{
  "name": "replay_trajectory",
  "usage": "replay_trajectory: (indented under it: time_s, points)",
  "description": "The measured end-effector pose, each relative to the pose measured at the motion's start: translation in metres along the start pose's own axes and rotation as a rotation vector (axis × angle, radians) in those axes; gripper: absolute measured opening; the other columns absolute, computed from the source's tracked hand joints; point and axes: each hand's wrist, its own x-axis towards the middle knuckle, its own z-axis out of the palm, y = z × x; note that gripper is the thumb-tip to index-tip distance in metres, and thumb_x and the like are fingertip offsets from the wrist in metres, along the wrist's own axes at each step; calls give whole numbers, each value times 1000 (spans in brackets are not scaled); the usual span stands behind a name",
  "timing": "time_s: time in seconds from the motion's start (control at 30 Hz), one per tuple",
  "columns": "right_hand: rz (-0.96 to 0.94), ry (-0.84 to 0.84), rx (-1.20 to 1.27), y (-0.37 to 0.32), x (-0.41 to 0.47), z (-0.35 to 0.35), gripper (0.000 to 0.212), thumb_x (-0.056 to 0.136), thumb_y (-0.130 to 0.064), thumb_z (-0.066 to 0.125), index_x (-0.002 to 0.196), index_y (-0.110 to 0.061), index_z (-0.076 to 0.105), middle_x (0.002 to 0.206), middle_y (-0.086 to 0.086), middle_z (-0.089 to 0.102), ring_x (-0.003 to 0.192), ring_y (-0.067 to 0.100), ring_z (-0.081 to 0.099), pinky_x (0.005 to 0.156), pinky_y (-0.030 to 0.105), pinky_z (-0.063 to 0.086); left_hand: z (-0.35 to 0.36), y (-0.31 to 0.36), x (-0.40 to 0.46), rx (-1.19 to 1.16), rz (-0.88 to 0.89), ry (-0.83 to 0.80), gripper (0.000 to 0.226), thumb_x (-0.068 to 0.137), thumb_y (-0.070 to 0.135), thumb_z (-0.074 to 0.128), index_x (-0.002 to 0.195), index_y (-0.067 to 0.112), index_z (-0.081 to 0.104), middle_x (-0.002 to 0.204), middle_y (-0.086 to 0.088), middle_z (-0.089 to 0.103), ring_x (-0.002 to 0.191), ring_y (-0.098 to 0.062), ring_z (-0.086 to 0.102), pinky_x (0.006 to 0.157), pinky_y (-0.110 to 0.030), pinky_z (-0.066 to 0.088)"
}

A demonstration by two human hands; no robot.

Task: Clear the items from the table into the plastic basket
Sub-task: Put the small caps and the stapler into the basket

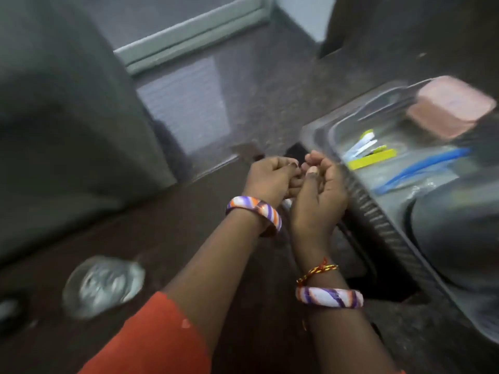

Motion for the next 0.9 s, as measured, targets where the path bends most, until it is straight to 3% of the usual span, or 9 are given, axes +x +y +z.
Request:
replay_trajectory:
  time_s: [0.1,0.23,0.3,0.47,0.53,0.6,0.7,0.8,0.9]
  points:
    - [48,-352,-122,24,-60,0,27,91,-4,44,111,-8,61,104,2,64,93,10,61,86,22,49,-64,-35,-36,-8,-50,216,30,94,-1,41,68,12,51,64,-6,52,30,3,49,39,-10,44]
    - [51,-775,-370,62,-128,-22,29,87,-14,46,112,-12,61,110,8,67,102,20,62,94,41,50,-137,-98,-92,-66,-158,473,34,92,-4,40,65,15,49,62,-6,49,30,1,48,34,-10,41]
    - [16,-915,-417,73,-153,-31,30,85,-15,46,110,-11,62,108,8,68,100,22,63,92,46,51,-164,-127,-125,-93,-188,587,33,91,-4,43,66,15,51,63,-5,52,28,4,50,35,-8,44]
    - [-172,-1166,-525,84,-189,-38,26,84,-4,58,110,-8,62,97,8,66,88,23,62,84,43,53,-208,-186,-197,-84,-171,819,29,87,-4,51,70,19,59,67,-4,59,44,0,59,44,-9,49]
    - [-228,-1265,-570,87,-202,-37,28,83,-7,61,111,-7,61,98,9,65,86,24,62,81,45,53,-216,-204,-213,-81,-150,934,20,86,-6,52,78,10,62,67,-2,59,41,3,59,42,-8,49]
    - [-218,-1336,-573,91,-214,-35,31,82,-14,61,112,-8,60,104,8,63,90,25,62,82,46,53,-220,-214,-221,-36,-114,1009,16,86,-5,53,92,6,62,68,1,58,41,8,57,42,-7,49]
    - [-205,-1354,-558,90,-229,-34,33,85,-24,57,115,-10,58,111,5,59,100,24,60,86,46,52,-225,-219,-227,-58,-49,1029,18,86,-4,54,95,10,59,71,3,58,45,9,58,44,-8,49]
    - [-237,-1300,-546,88,-235,-25,31,88,-25,50,113,-9,59,111,8,59,100,23,57,88,43,49,-236,-221,-232,-49,-44,1153,18,84,-2,57,99,6,64,73,7,60,56,1,59,57,-19,53]
    - [-332,-1240,-485,84,-226,4,27,88,-5,49,112,-8,63,106,14,64,90,12,52,82,20,40,-246,-225,-241,177,-104,1246,26,78,2,64,104,5,66,92,-4,70,71,-2,61,80,-28,52]
